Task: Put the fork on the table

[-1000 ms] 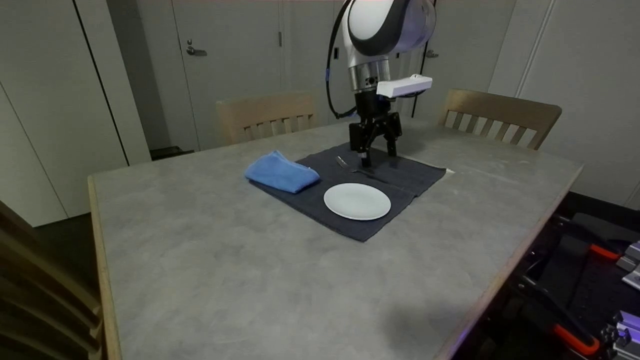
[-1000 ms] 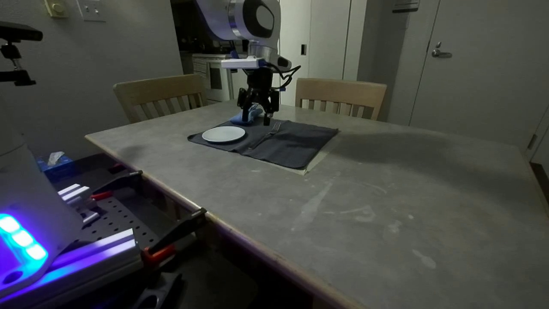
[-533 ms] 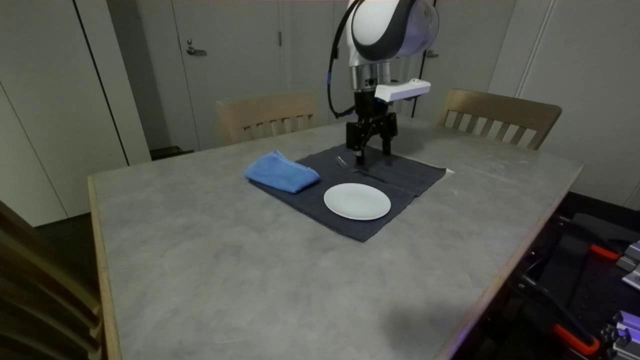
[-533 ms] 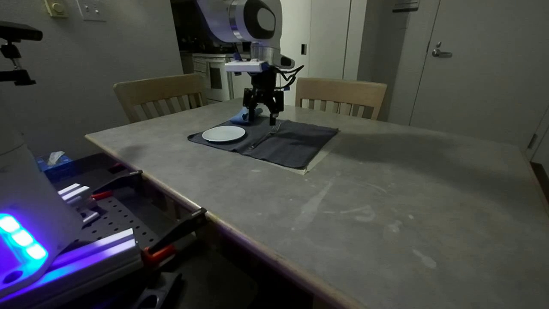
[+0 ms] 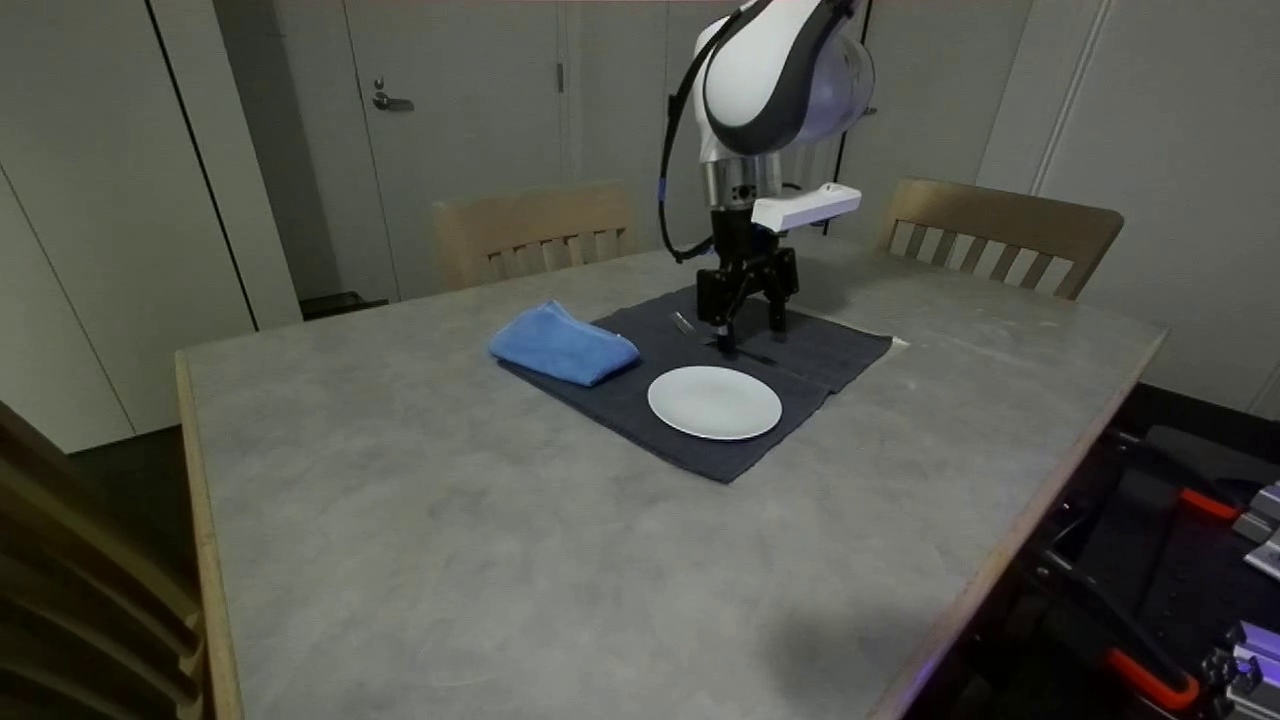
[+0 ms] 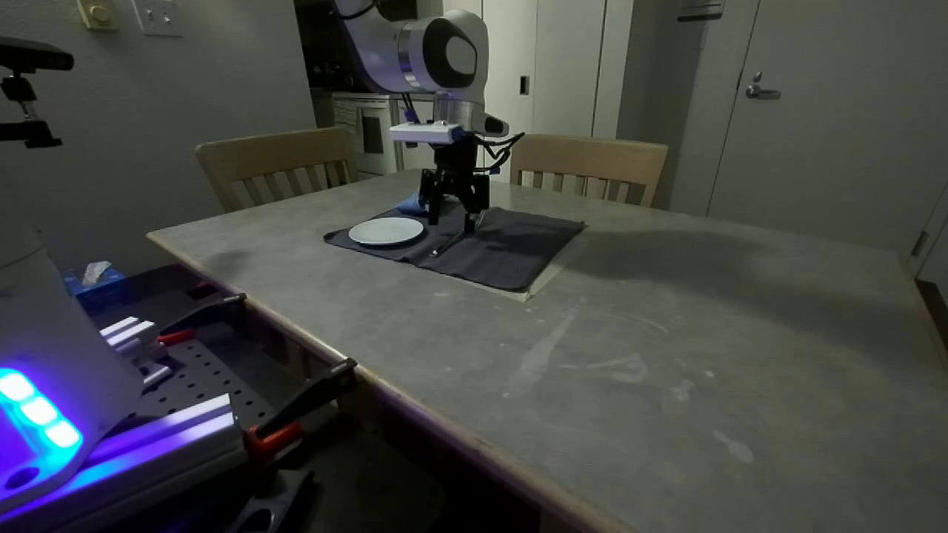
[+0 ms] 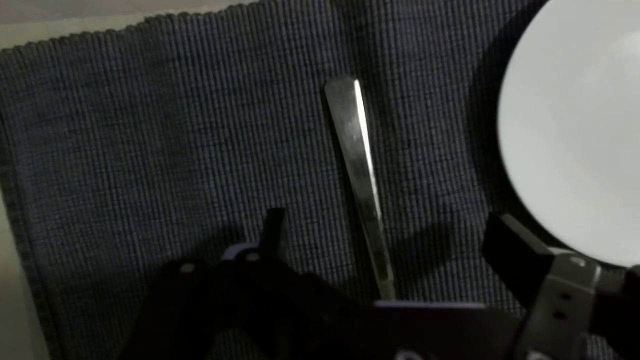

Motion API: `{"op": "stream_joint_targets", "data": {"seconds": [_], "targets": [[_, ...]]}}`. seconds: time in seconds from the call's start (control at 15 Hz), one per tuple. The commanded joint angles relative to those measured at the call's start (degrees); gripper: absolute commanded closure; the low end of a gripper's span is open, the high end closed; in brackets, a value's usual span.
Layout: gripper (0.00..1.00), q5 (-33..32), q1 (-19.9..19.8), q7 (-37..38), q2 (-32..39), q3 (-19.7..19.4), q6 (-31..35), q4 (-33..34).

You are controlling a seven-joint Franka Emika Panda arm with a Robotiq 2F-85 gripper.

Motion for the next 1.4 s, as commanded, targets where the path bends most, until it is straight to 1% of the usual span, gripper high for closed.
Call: {"op": "stream_joint_targets", "data": {"seconds": [0.0,0.27,0.33,0.47,0.53,0.6,0.73,0.87,0.93,1.0,1.07,1.33], "targets": [[0.00,-0.16,-0.22,0.09,1.22,-0.19,0.69,0.82],[0.00,-0.67,0.14,0.44,1.14,-0.53,0.62,1.20],[0.01,-0.69,0.16,0.44,1.14,-0.53,0.64,1.30],[0.10,-0.74,0.22,0.43,1.30,-0.52,0.54,1.74],[0.18,-0.71,0.20,0.39,1.35,-0.49,0.53,1.88],[0.20,-0.65,0.16,0.35,1.37,-0.47,0.54,1.96],[0.31,-0.47,-0.01,0.23,1.41,-0.42,0.59,2.06],[0.31,-0.30,-0.16,0.04,1.39,-0.34,0.58,2.11],[0.37,-0.28,-0.18,0.02,1.38,-0.32,0.56,2.16],[0.37,-0.25,-0.21,-0.01,1.40,-0.31,0.53,2.23],[0.41,-0.25,-0.21,-0.01,1.42,-0.31,0.50,2.28],[0.45,-0.16,-0.31,-0.16,1.67,-0.26,0.29,2.59]]}}
